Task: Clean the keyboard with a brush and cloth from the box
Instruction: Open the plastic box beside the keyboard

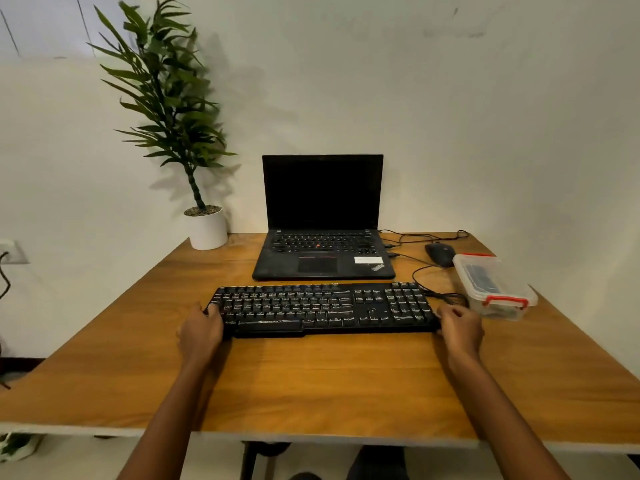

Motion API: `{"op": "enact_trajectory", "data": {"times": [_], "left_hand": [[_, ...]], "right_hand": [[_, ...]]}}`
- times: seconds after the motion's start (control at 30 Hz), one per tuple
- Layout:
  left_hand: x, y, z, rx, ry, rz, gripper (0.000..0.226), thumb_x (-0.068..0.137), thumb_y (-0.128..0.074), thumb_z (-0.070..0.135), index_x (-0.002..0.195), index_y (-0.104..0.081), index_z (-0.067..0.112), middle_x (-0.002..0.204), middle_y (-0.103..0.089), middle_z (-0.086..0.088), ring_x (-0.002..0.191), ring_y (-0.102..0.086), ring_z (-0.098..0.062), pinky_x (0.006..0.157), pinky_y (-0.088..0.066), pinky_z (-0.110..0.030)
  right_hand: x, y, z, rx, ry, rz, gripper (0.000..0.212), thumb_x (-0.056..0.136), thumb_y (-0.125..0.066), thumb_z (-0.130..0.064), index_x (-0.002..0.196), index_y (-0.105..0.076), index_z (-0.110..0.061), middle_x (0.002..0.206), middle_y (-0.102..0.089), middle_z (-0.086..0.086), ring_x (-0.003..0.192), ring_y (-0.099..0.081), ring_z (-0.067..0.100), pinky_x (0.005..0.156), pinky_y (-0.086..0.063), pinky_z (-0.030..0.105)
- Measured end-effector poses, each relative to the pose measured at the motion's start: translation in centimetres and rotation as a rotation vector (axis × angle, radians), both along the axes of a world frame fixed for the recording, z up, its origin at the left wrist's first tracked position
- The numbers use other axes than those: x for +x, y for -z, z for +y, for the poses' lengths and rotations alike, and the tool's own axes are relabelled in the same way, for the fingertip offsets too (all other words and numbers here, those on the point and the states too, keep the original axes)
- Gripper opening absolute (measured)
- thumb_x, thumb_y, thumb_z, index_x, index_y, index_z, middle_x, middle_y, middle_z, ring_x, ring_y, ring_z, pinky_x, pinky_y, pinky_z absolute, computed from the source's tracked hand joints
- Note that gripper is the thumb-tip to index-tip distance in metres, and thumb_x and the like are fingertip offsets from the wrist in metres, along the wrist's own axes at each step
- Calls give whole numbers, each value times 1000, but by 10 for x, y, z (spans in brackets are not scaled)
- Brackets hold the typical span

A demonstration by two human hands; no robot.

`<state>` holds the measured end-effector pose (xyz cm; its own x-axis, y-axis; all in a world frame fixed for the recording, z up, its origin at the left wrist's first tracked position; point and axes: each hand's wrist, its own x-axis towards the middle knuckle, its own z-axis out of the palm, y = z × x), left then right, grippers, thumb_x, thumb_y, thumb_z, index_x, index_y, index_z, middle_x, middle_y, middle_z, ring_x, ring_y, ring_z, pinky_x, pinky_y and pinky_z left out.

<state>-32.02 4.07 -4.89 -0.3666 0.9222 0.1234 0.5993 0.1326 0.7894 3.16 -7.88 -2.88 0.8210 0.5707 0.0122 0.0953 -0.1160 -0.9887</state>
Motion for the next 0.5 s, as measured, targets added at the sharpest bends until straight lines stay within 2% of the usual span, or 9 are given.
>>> {"op": "enact_trajectory", "data": {"times": [0.07, 0.13, 0.23, 0.33, 0.4, 0.5], "left_hand": [[-8, 3, -14, 40, 0, -31, 46, 101, -37, 26, 140, -39, 3, 131, -51, -26, 121, -45, -42, 100, -36, -49], [-12, 3, -34, 75, 10, -55, 46, 101, -35, 23, 144, -35, 5, 137, -48, -24, 125, -43, -41, 104, -33, -50], [-17, 6, -59, 113, 30, -80, 46, 102, -33, 21, 146, -32, 7, 142, -43, -20, 129, -40, -40, 109, -28, -52], [-21, 6, -78, 104, 32, -103, 46, 103, -31, 20, 147, -31, 9, 141, -45, -21, 130, -38, -40, 108, -27, -50], [-21, 5, -90, 111, 35, -114, 45, 103, -31, 19, 147, -31, 9, 137, -49, -23, 128, -39, -40, 107, -28, -50], [-18, 3, -104, 131, 50, -118, 44, 103, -31, 18, 146, -32, 7, 133, -51, -26, 123, -43, -40, 104, -30, -47]], "right_hand": [[0, 3, -17, 18, -8, -7, 17, 91, -51, -9, 99, -64, -2, 97, -61, 13, 80, -53, 18, 78, -48, 39], [-2, 7, -34, 26, -13, -3, 13, 91, -51, -9, 90, -64, -5, 88, -61, 12, 75, -52, 19, 76, -48, 42], [-7, 11, -58, 51, -7, -16, 14, 90, -52, -9, 79, -62, -9, 87, -63, 20, 75, -51, 24, 71, -45, 42], [-10, 14, -80, 57, -20, -39, 11, 90, -53, -9, 86, -63, -9, 85, -60, 10, 82, -54, 25, 75, -45, 42], [-9, 14, -92, 61, -14, -56, 10, 89, -54, -8, 91, -64, -7, 89, -61, 9, 86, -55, 24, 76, -44, 37], [-7, 17, -103, 59, -1, -77, 11, 89, -54, -6, 88, -65, -7, 88, -61, 9, 87, -54, 23, 76, -41, 35]]}}
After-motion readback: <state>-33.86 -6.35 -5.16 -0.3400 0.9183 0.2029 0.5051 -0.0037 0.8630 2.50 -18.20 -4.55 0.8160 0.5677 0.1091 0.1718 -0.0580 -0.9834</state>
